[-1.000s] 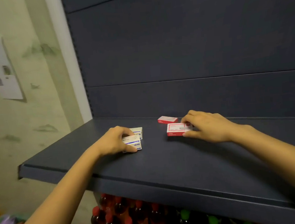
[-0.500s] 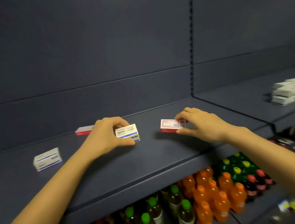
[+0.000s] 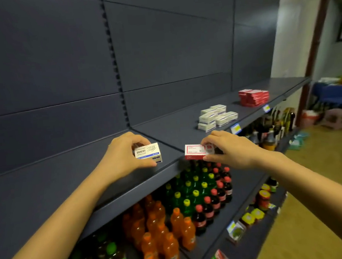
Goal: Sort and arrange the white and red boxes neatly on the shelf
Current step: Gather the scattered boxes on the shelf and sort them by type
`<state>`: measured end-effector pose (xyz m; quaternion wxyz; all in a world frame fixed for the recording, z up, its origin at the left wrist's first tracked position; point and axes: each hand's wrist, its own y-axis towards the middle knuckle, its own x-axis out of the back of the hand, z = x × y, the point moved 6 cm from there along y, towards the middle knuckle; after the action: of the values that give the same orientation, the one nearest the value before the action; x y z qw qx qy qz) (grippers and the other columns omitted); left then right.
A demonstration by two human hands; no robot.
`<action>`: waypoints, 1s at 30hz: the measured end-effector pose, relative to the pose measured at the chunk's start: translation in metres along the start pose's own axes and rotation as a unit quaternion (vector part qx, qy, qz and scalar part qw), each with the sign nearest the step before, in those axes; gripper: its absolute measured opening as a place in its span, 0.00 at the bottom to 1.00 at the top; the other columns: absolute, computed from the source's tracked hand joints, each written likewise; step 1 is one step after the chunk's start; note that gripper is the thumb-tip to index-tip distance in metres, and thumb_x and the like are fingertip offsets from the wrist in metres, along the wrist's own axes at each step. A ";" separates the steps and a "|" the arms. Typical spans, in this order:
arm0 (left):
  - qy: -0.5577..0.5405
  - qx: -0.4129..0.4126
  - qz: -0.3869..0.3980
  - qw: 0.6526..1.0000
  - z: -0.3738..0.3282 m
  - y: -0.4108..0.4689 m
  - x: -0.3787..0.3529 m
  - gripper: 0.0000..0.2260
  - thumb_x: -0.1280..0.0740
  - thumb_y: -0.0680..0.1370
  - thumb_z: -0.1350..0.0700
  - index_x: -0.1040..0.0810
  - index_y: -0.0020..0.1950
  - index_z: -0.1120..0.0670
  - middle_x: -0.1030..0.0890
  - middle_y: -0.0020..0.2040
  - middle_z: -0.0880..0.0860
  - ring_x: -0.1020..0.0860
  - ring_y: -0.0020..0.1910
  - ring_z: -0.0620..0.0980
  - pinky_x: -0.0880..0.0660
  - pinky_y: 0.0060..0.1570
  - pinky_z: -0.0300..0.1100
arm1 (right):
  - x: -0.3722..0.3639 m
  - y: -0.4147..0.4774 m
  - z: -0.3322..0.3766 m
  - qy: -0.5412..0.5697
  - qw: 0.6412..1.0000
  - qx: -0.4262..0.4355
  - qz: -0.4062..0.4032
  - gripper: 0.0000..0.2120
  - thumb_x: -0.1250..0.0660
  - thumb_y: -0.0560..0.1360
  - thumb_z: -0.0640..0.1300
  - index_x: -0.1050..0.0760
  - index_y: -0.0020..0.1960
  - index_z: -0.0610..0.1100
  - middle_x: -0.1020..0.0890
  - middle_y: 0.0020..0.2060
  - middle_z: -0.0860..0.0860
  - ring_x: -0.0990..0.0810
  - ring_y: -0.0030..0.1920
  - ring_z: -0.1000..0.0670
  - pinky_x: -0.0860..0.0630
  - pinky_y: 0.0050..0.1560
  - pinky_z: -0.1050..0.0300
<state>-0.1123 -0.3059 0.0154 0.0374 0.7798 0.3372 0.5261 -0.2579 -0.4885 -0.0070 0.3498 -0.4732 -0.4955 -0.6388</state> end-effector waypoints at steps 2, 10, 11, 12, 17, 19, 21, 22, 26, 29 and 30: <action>-0.010 -0.004 0.000 1.000 -0.023 0.020 -0.023 0.17 0.22 0.62 0.53 0.20 0.49 0.50 0.21 0.48 0.51 0.24 0.45 0.46 0.29 0.44 0.37 | 0.005 -0.006 -0.035 -0.016 1.000 -0.005 0.003 0.20 0.39 0.75 0.58 0.33 0.64 0.52 0.29 0.57 0.53 0.30 0.59 0.51 0.31 0.46 0.55; -0.027 -0.002 0.001 1.000 -0.095 0.085 -0.104 0.18 0.22 0.62 0.50 0.20 0.50 0.51 0.21 0.48 0.50 0.25 0.46 0.48 0.30 0.44 0.39 | 0.019 -0.027 -0.150 -0.056 0.998 -0.026 0.012 0.20 0.39 0.75 0.58 0.33 0.64 0.52 0.28 0.57 0.53 0.30 0.58 0.51 0.32 0.45 0.57; -0.022 -0.005 0.001 1.000 -0.102 0.095 -0.112 0.19 0.22 0.62 0.49 0.19 0.50 0.51 0.21 0.48 0.50 0.25 0.47 0.48 0.30 0.45 0.40 | 0.022 -0.028 -0.163 -0.060 0.998 -0.031 0.011 0.21 0.39 0.75 0.58 0.33 0.64 0.52 0.28 0.57 0.53 0.30 0.59 0.52 0.32 0.45 0.57; -0.015 -0.009 0.000 1.000 -0.110 0.106 -0.118 0.19 0.22 0.63 0.48 0.19 0.51 0.51 0.21 0.49 0.49 0.25 0.47 0.48 0.30 0.45 0.40 | 0.024 -0.030 -0.176 -0.059 0.998 -0.036 0.011 0.21 0.39 0.75 0.59 0.34 0.65 0.53 0.28 0.57 0.54 0.30 0.59 0.52 0.31 0.46 0.57; 0.012 -0.022 -0.008 1.000 -0.136 0.160 -0.149 0.20 0.24 0.63 0.45 0.21 0.53 0.50 0.22 0.52 0.50 0.27 0.48 0.49 0.26 0.50 0.49 | 0.031 -0.032 -0.223 -0.036 0.998 -0.043 -0.002 0.20 0.38 0.75 0.58 0.33 0.64 0.53 0.28 0.57 0.55 0.31 0.56 0.55 0.28 0.46 0.56; 0.025 -0.025 -0.007 0.999 -0.142 0.182 -0.161 0.20 0.24 0.64 0.45 0.21 0.52 0.50 0.22 0.51 0.50 0.28 0.48 0.48 0.26 0.50 0.49 | 0.033 -0.027 -0.242 -0.031 0.998 -0.047 -0.006 0.20 0.38 0.75 0.58 0.33 0.64 0.54 0.28 0.57 0.55 0.31 0.54 0.56 0.29 0.45 0.57; 0.044 -0.028 -0.007 0.999 -0.145 0.204 -0.173 0.20 0.25 0.64 0.44 0.21 0.52 0.50 0.21 0.51 0.50 0.29 0.49 0.47 0.27 0.49 0.48 | 0.032 -0.020 -0.260 -0.025 0.998 -0.049 -0.007 0.20 0.38 0.75 0.58 0.33 0.64 0.54 0.28 0.57 0.55 0.32 0.53 0.56 0.29 0.45 0.57; 0.052 -0.026 -0.010 0.998 -0.145 0.216 -0.178 0.20 0.24 0.64 0.44 0.21 0.52 0.50 0.21 0.51 0.50 0.30 0.49 0.47 0.28 0.48 0.47 | 0.031 -0.015 -0.269 -0.024 0.999 -0.048 -0.007 0.20 0.38 0.75 0.58 0.33 0.64 0.53 0.28 0.57 0.55 0.32 0.52 0.56 0.29 0.44 0.57; 0.065 -0.005 -0.015 0.998 -0.138 0.256 -0.200 0.22 0.24 0.63 0.44 0.21 0.53 0.51 0.20 0.52 0.50 0.29 0.54 0.49 0.27 0.51 0.48 | 0.023 0.008 -0.304 -0.020 0.999 -0.046 -0.012 0.21 0.39 0.75 0.57 0.34 0.65 0.52 0.28 0.58 0.54 0.34 0.51 0.58 0.28 0.45 0.57; 0.079 0.009 -0.016 0.997 -0.132 0.281 -0.217 0.22 0.24 0.62 0.43 0.22 0.52 0.50 0.21 0.52 0.50 0.30 0.53 0.47 0.29 0.47 0.44 | 0.015 0.027 -0.325 -0.003 0.999 -0.043 -0.016 0.21 0.38 0.75 0.57 0.33 0.65 0.52 0.28 0.58 0.54 0.31 0.54 0.56 0.26 0.49 0.55; 0.082 0.017 -0.020 0.996 -0.129 0.288 -0.220 0.22 0.24 0.62 0.43 0.22 0.51 0.50 0.21 0.51 0.50 0.30 0.52 0.46 0.30 0.46 0.44 | 0.012 0.034 -0.331 0.001 0.999 -0.038 -0.010 0.21 0.38 0.75 0.57 0.33 0.65 0.52 0.28 0.58 0.54 0.30 0.55 0.55 0.26 0.49 0.55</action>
<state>-0.1299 -0.6902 0.0169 0.0068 0.7278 0.3640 0.5811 -0.3158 -0.8166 -0.0050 0.3254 -0.4809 -0.4753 -0.6610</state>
